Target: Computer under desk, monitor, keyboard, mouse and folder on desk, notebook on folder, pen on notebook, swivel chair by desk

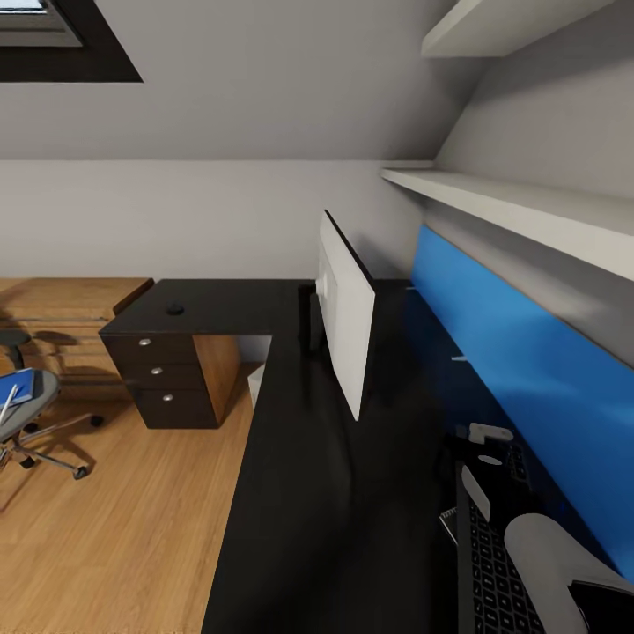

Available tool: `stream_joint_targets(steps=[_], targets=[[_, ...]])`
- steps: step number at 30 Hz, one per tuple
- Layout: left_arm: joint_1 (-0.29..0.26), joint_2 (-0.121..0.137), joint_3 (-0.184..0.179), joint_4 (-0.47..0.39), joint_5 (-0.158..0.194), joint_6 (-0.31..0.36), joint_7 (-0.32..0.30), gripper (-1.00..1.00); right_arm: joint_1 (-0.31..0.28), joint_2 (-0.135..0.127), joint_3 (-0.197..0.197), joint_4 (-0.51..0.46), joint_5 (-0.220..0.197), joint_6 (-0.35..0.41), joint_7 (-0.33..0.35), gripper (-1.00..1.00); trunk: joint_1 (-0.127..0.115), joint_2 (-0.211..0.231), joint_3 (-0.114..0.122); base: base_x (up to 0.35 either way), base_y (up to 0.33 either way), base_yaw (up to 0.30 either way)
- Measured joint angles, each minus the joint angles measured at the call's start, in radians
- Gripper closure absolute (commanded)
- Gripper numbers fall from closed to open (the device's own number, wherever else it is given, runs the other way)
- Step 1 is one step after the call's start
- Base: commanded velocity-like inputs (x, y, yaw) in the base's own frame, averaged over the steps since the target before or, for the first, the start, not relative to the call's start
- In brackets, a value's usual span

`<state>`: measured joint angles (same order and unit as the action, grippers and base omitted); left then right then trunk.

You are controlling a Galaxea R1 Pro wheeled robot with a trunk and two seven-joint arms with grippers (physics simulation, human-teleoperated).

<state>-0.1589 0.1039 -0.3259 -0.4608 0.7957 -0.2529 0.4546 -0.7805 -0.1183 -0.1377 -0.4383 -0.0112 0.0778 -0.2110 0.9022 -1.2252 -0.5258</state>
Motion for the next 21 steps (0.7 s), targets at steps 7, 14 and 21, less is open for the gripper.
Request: stream_joint_targets(steps=[7, 14, 21], targets=[[0.0, 0.0, 0.0, 0.0, 0.0, 0.0, 0.0, -1.0, 0.0, 0.0, 0.0, 0.0, 0.0, -0.001, 0.0, -1.0, 0.0, 0.0, -0.011, 0.0, 0.0, 0.0], [0.0, 0.0, 0.0, 0.0, 0.0, 0.0, 0.0, -1.0, 0.0, 0.0, 0.001, -0.001, 0.005, -0.001, -0.001, -1.0, 0.0, 0.0, -0.022, 0.0, 0.0, 0.0], [0.0, 0.0, 0.0, 0.0, 0.0, 0.001, 0.0, -1.0, -0.001, 0.0, 0.002, -0.01, 0.01, 0.0, -0.001, -1.0, 0.0, 0.0, -0.029, 0.0, 0.0, 0.0]])
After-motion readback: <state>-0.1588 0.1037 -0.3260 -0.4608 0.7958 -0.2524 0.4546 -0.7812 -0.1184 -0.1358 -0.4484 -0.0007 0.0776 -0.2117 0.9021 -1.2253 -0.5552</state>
